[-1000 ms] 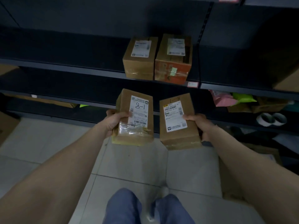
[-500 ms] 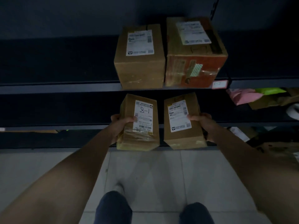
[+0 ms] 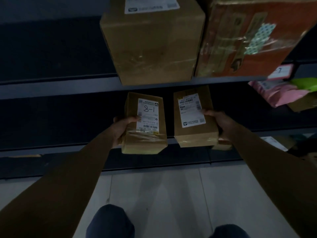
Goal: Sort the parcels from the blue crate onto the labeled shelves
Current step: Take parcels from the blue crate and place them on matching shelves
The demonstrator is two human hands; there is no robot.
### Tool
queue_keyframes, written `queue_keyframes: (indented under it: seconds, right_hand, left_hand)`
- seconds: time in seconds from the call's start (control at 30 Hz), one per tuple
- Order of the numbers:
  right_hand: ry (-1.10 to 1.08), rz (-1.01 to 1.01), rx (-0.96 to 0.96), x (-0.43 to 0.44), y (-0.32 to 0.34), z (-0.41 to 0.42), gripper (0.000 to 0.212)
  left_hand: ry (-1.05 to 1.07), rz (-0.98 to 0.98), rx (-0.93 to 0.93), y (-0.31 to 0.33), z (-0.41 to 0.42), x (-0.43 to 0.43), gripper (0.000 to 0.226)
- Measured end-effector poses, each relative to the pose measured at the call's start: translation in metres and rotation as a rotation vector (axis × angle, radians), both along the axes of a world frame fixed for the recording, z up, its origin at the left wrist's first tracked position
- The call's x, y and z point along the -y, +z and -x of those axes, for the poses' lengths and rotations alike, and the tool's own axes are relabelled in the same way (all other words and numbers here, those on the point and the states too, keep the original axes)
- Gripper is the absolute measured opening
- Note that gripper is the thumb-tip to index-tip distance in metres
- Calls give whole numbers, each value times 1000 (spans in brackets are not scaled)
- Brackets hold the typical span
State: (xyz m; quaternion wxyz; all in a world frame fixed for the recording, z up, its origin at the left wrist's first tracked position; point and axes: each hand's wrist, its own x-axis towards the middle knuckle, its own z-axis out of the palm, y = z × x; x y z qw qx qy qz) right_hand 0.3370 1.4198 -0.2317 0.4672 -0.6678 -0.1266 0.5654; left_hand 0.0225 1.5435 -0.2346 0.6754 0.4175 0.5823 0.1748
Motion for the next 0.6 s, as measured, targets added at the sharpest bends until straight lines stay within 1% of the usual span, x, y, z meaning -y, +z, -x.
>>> queue_keyframes:
  seconds: [0.1,0.17,0.27,0.33,0.4,0.47,0.5,0.53,0.57,0.6]
  right_hand:
    - [-1,-6,-45,-9,-9,-5,44]
    - [-11,-15,-60,-13,-14,-9,41]
    - [-28,8,-11,-16,-19,-13,43]
    - [-56,60,89,-16,-18,-15,45]
    - [-84,141,293,-12,-13,-16,47]
    - [-61,172,504,-6,-2,-13,45]
    - [-30,168,585,-1,7,-10,41]
    - [29,169,658,4,18,-6,38]
    - [133,188,743,11,33,-1,35]
    - [265,226,819,19,49,5,36]
  left_hand:
    - [-14,2,12,-9,-3,-9,91]
    - [-44,27,38,-14,-7,-14,80]
    - [-73,49,50,-16,-12,-18,55]
    - [-51,44,36,-14,-16,-17,45]
    - [-16,7,-18,-8,-22,-13,40]
    - [6,-80,-138,0,-31,-8,44]
    - [-11,-142,-262,7,-35,-5,53]
    - [-55,-200,-437,16,-40,1,65]
    - [-128,-256,-624,28,-45,11,75]
    - [-215,-310,-769,43,-51,25,79]
